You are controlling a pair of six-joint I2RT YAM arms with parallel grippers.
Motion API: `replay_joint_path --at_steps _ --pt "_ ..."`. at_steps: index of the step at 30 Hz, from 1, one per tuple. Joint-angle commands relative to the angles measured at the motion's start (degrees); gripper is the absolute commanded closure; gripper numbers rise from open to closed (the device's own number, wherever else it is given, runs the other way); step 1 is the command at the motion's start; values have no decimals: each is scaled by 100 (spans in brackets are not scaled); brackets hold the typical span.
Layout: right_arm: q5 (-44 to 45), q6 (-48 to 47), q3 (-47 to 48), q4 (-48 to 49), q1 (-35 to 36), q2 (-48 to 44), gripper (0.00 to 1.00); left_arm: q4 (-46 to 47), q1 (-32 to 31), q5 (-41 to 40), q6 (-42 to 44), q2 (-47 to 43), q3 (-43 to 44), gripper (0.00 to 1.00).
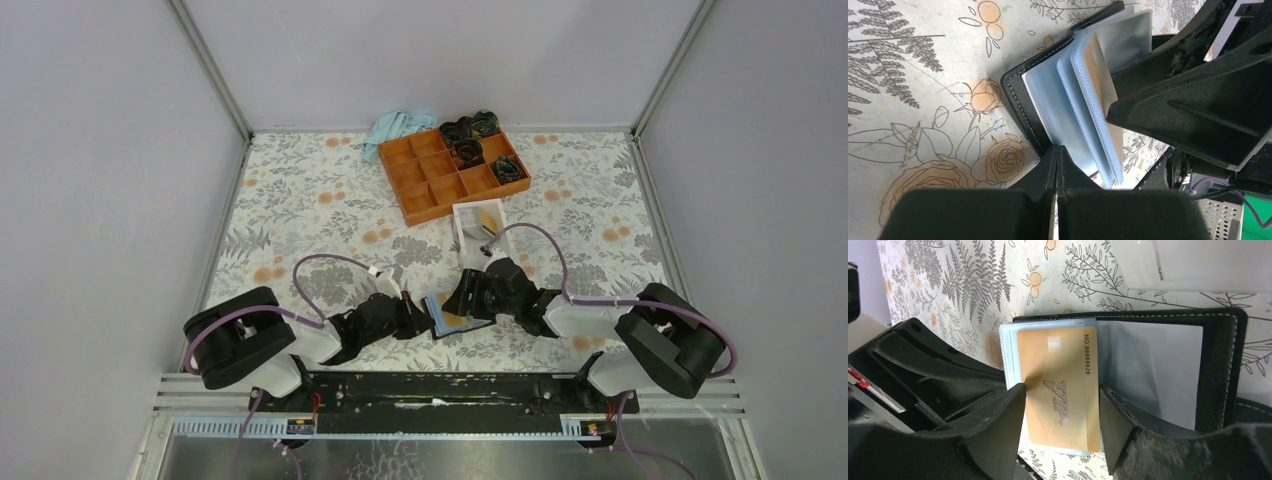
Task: Put the credit cards into the card holder
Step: Insert the credit card into the card holder.
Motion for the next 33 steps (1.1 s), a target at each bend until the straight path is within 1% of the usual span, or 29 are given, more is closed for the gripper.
replay_joint_path --at_steps 1,6,11,14,16,24,33 --pt "-465 266 75 153 191 261 38 -371 -153 106 42 165 72 100" --pt "-489 300 151 177 254 202 38 -385 -160 93 51 204 101 100" --pt "-426 231 216 -24 267 111 38 -472 -160 65 60 170 113 100" --pt "-302 89 284 -356 265 0 38 -580 -163 2 47 51 68 100" --pt "-152 -67 313 -602 267 -72 37 -686 -157 -63 27 -58 22 100" --pt "180 -297 267 -1028 266 -345 37 -1328 -162 -350 -28 -535 2 100" --pt "394 -395 253 -1087 266 -683 38 -1640 -163 -407 -2 -694 106 100"
